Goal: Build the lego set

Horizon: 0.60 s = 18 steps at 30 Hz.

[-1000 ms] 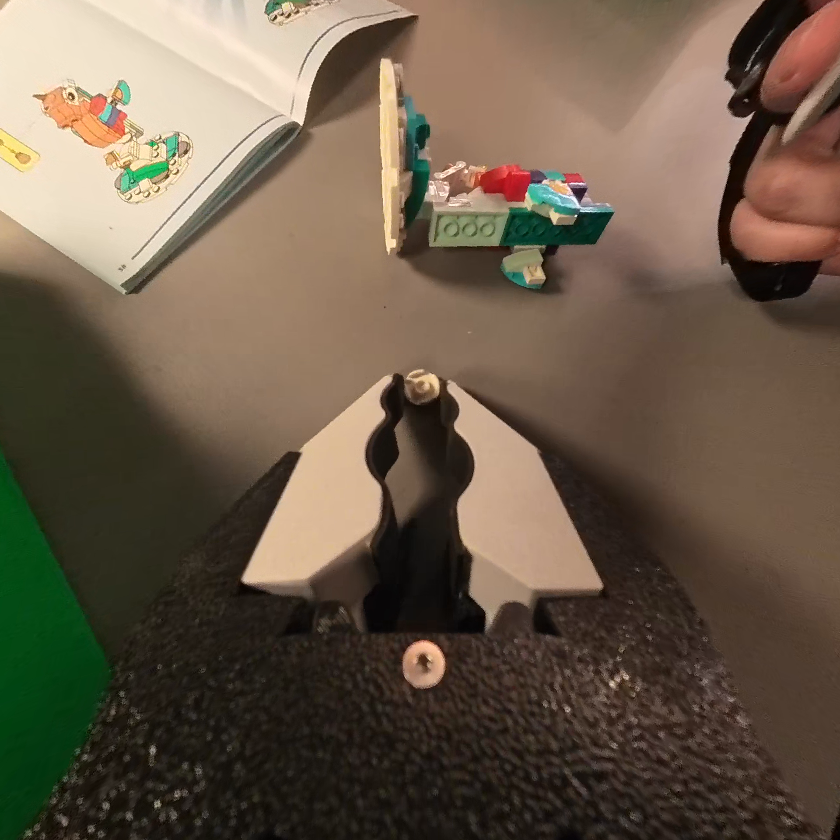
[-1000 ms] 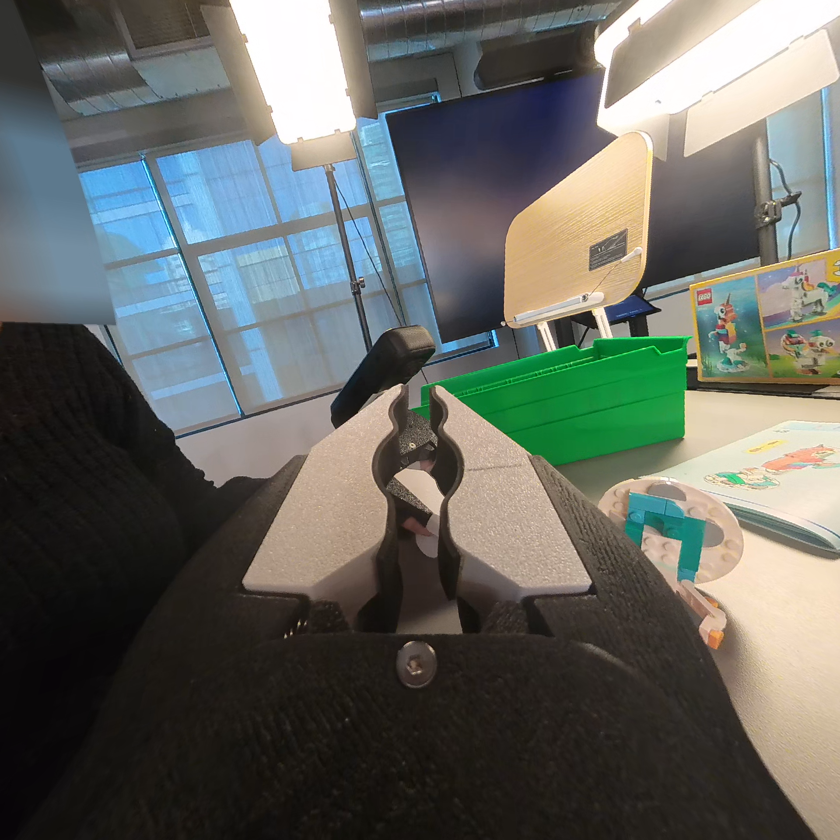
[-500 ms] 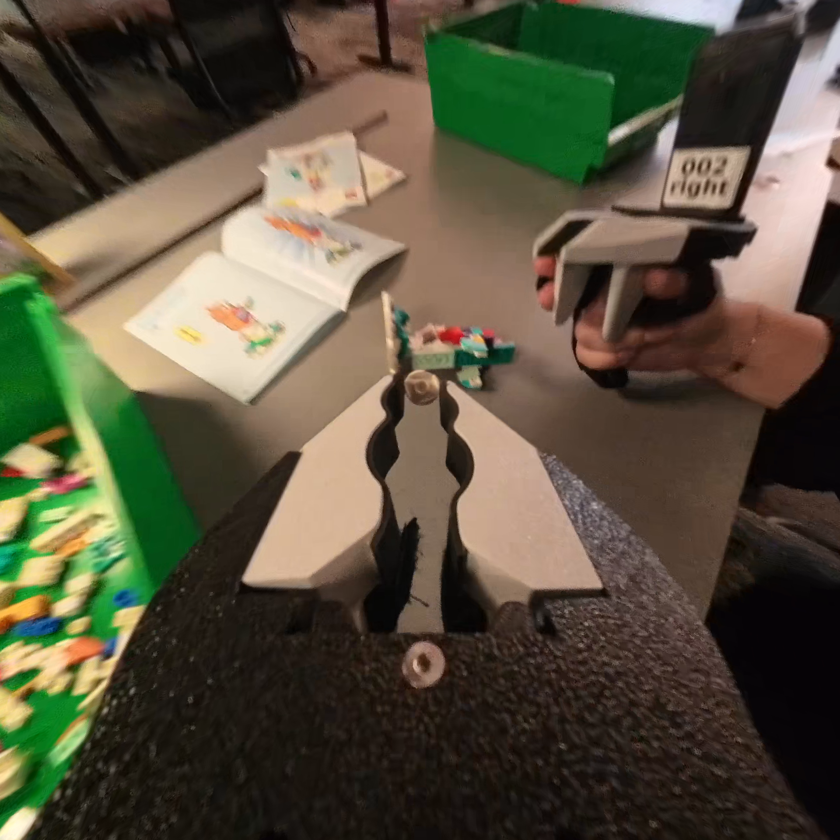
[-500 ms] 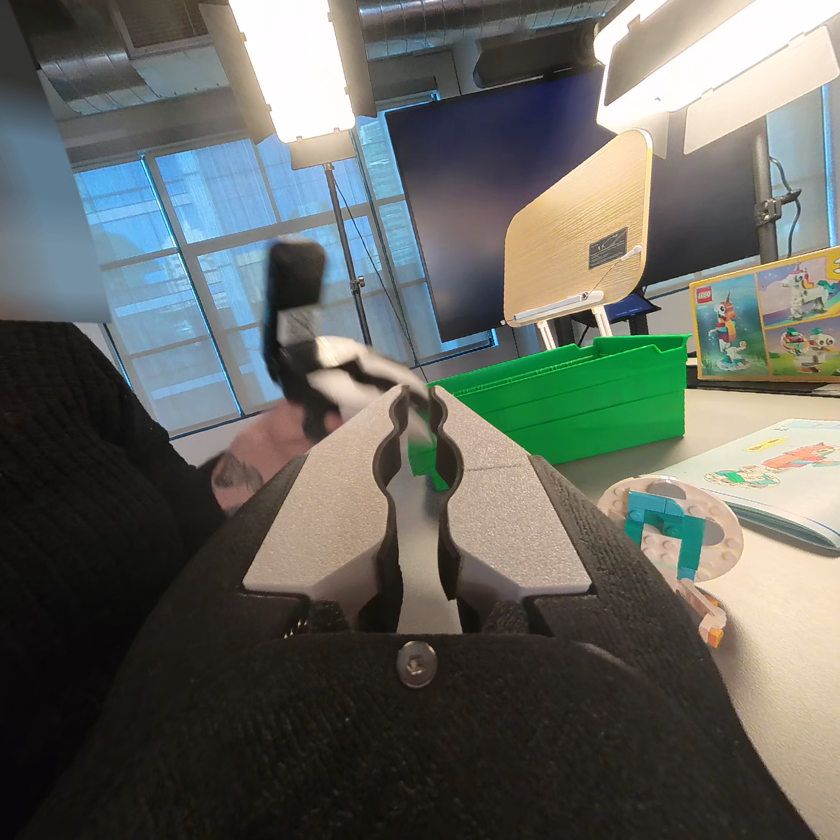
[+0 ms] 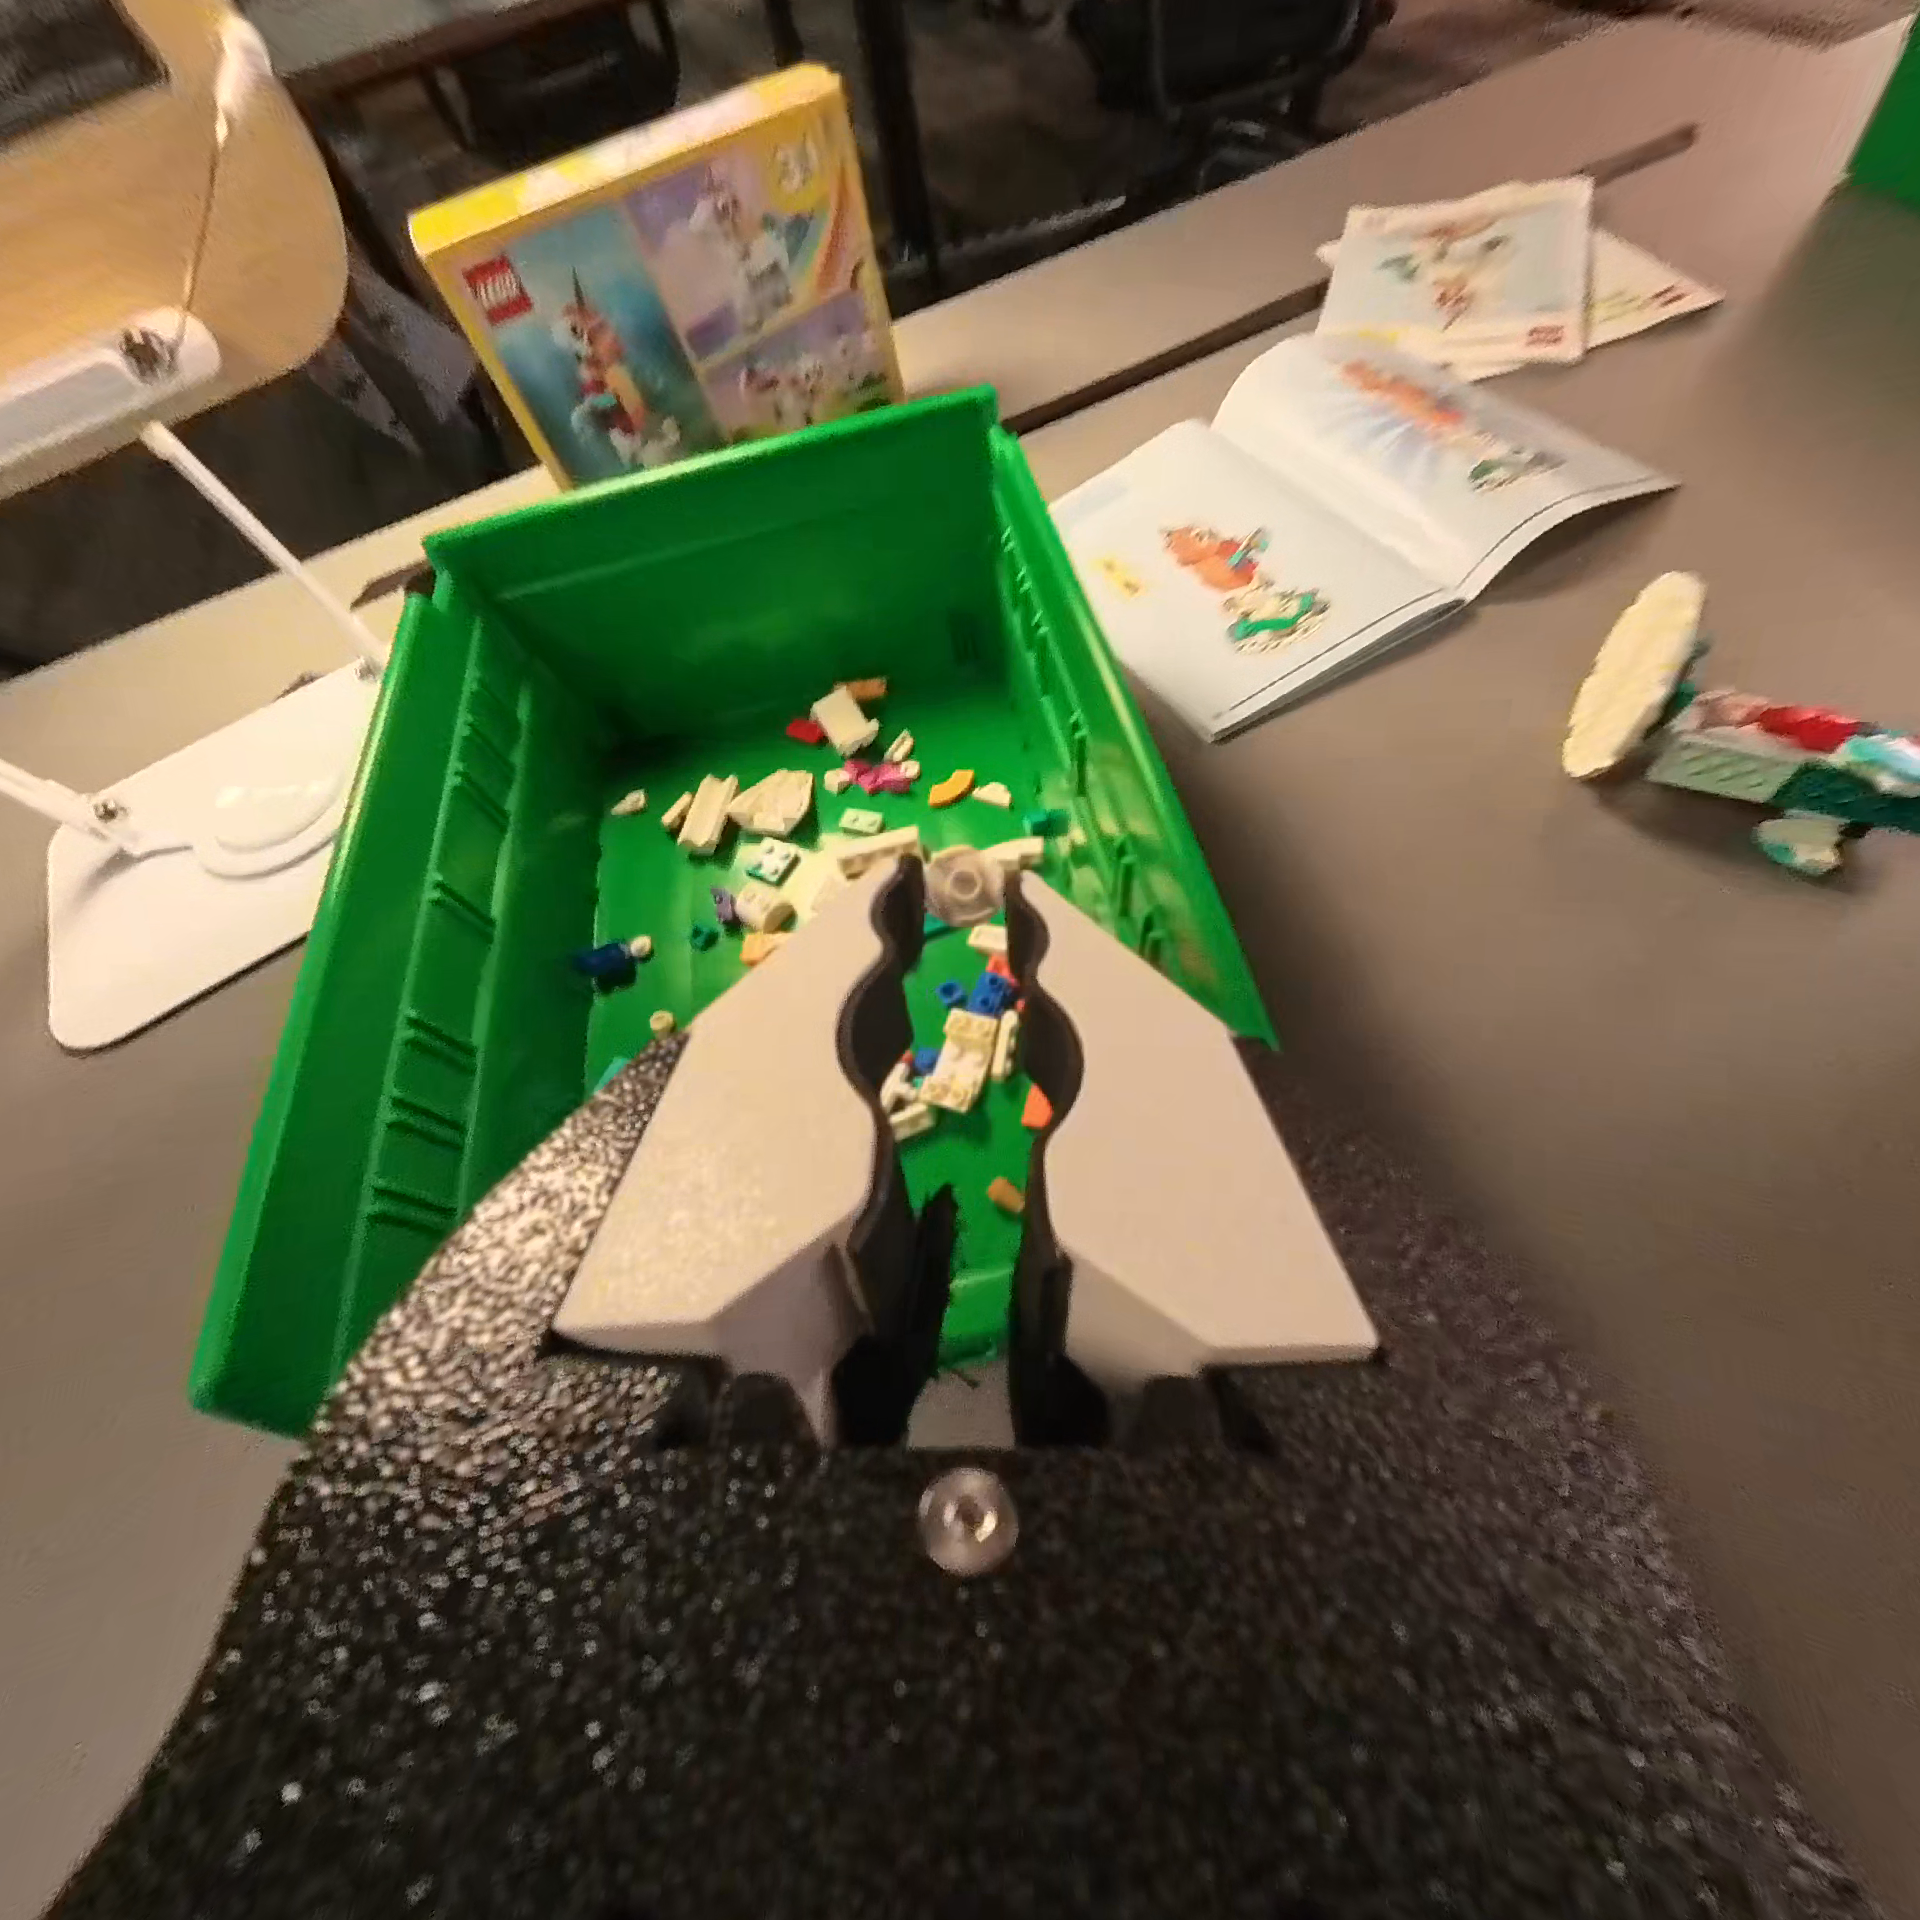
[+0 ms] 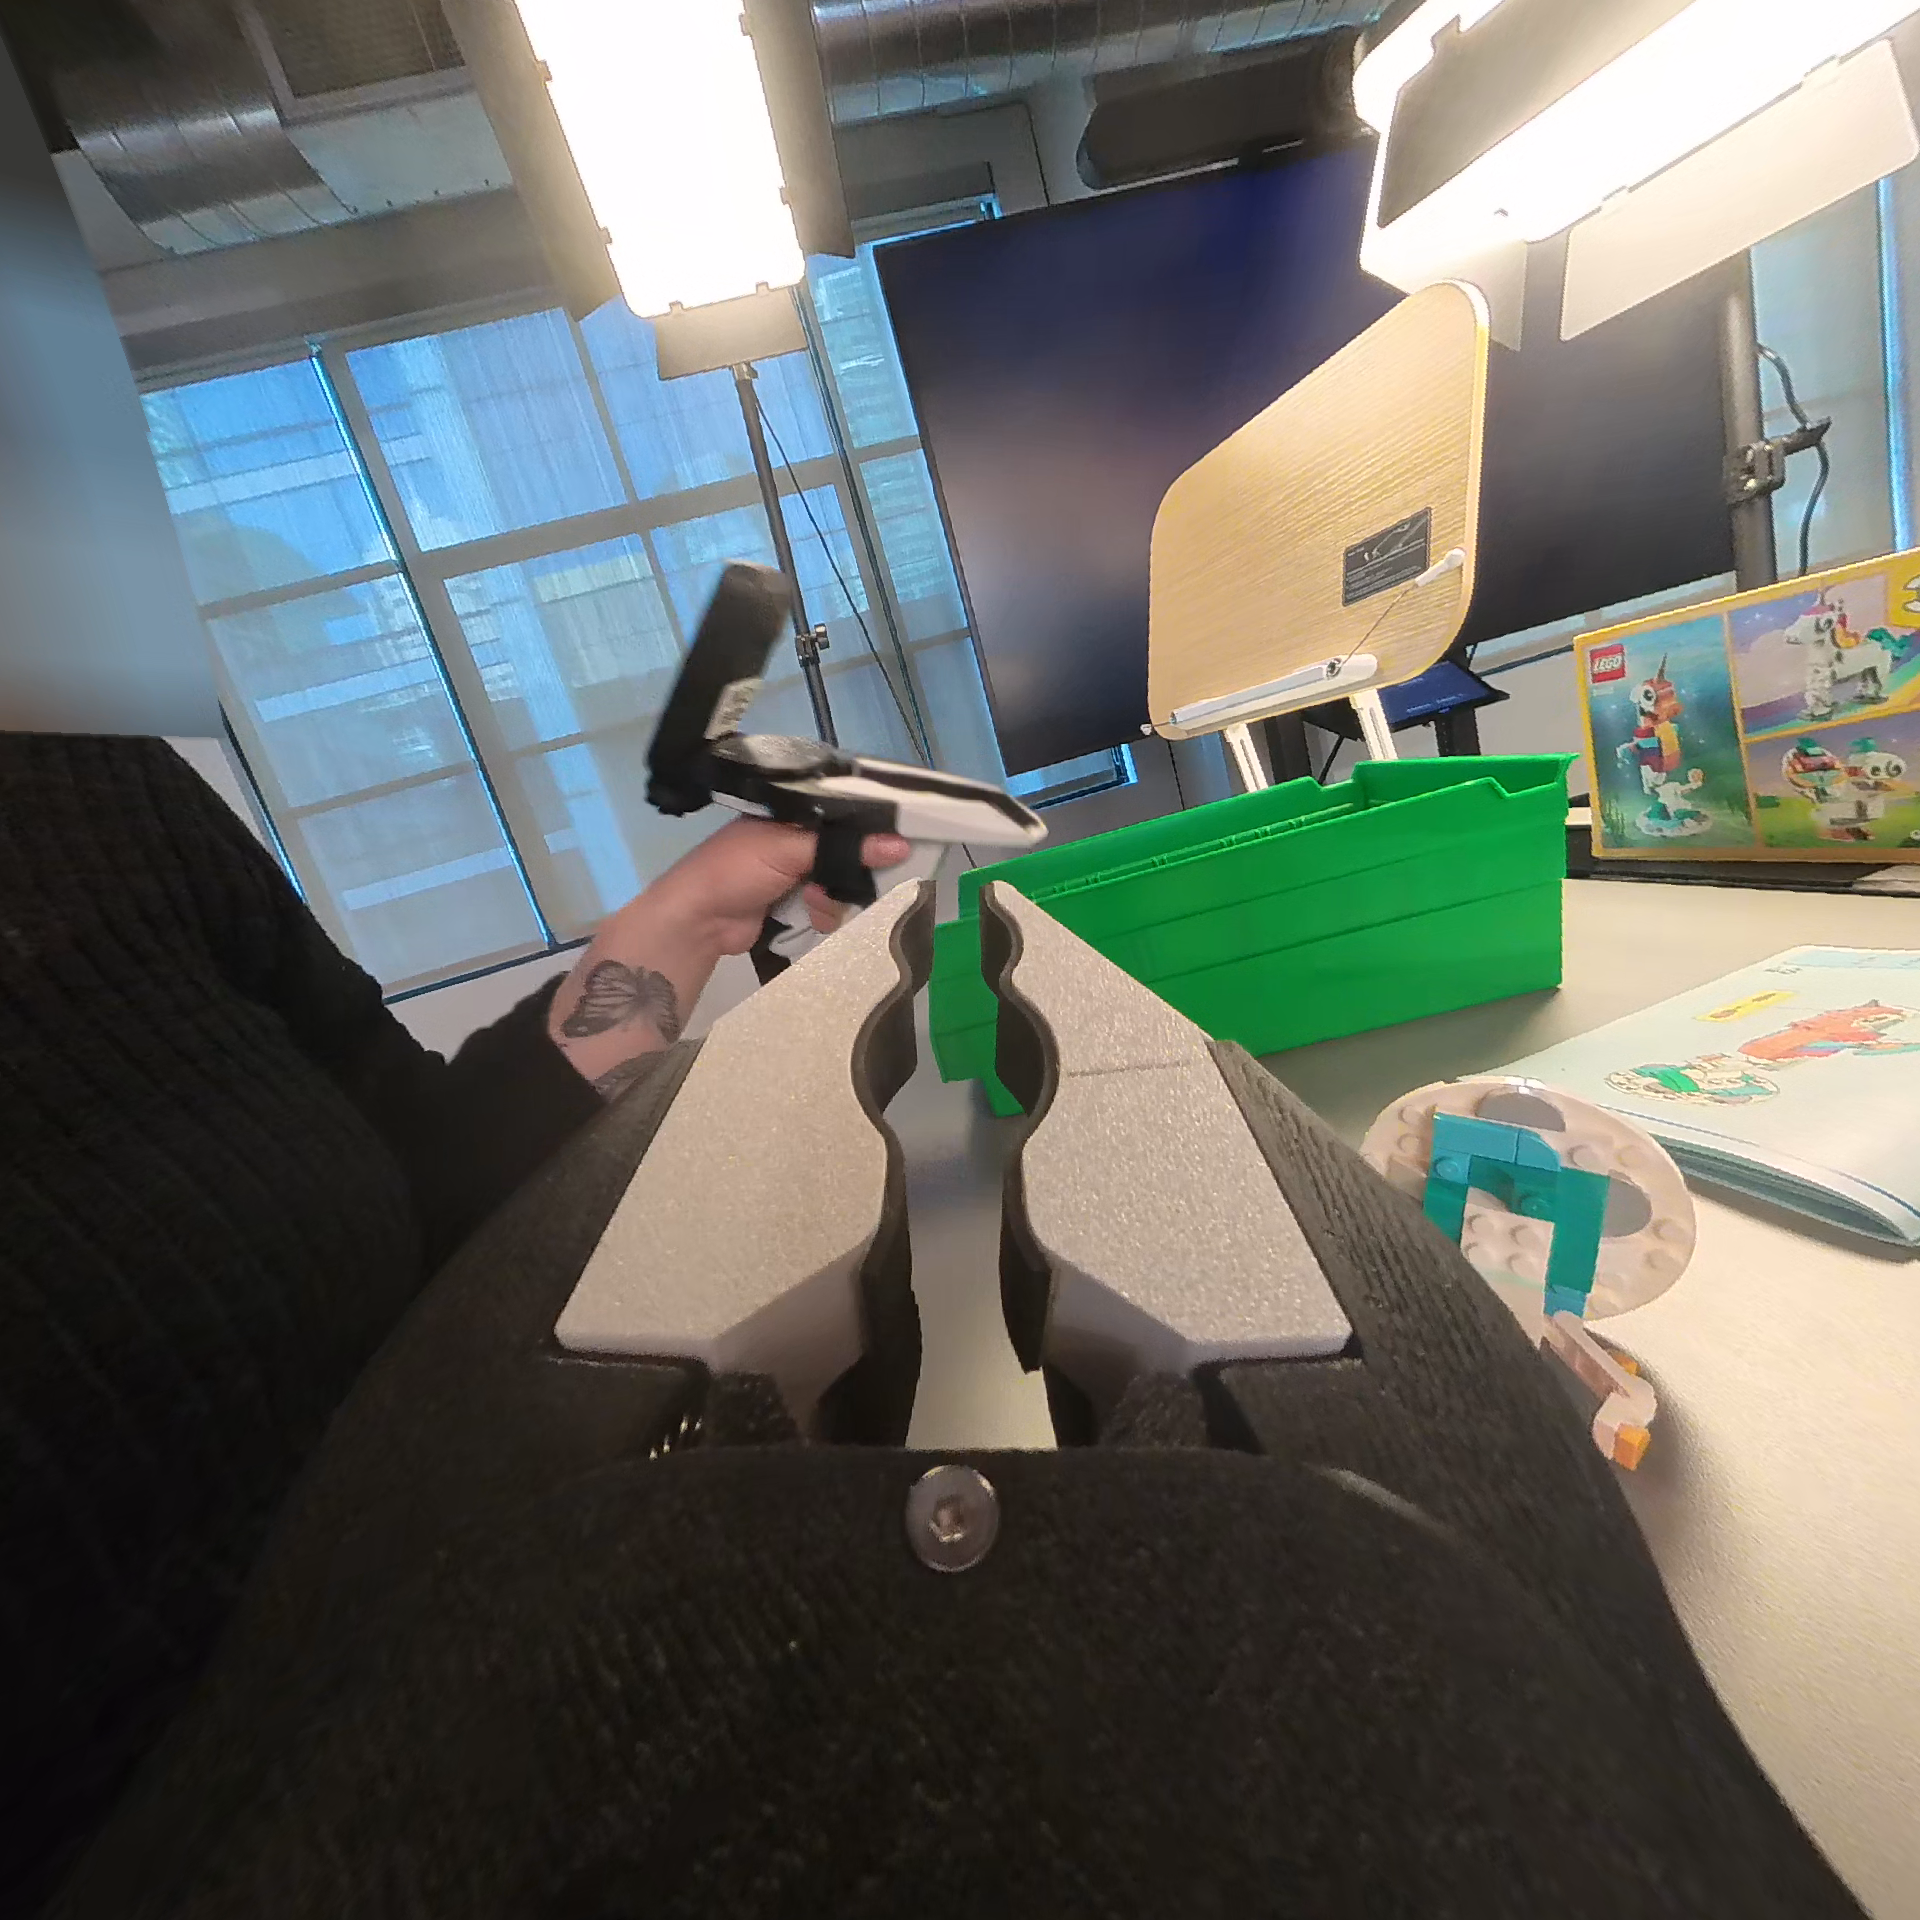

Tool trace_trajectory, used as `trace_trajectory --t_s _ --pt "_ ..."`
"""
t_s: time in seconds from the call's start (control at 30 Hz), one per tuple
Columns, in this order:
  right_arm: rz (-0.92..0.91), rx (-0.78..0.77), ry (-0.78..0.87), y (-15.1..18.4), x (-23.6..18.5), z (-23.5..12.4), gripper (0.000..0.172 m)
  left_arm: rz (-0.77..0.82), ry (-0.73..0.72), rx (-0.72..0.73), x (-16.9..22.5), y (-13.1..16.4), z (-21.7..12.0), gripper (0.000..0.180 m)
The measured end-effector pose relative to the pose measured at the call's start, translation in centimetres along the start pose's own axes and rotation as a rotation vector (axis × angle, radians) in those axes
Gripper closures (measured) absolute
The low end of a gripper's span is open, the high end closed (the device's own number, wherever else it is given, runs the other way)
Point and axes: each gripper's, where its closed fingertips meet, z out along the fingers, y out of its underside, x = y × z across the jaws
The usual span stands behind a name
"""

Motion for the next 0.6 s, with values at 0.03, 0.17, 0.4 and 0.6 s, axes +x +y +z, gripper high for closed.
trace_trajectory --t_s 0.03,0.17,0.4,0.6 --pt "0.001 -0.001 0.001 0.0 0.0 0.0 0.165 -0.006 -0.004 -0.024 -0.3 0.6 0.4 0.168" --pt "0.001 -0.003 0.004 0.1 0.1 0.0 0.165 -0.018 -0.012 -0.118 -1.0 2.8 2.0 0.168" --pt "0.002 -0.006 0.005 0.2 0.2 0.0 0.166 -0.028 0.016 -0.221 -1.0 5.1 4.1 0.168" --pt "0.001 -0.011 0.008 0.2 0.2 0.0 0.166 -0.014 0.035 -0.292 -1.2 6.2 6.3 0.168"
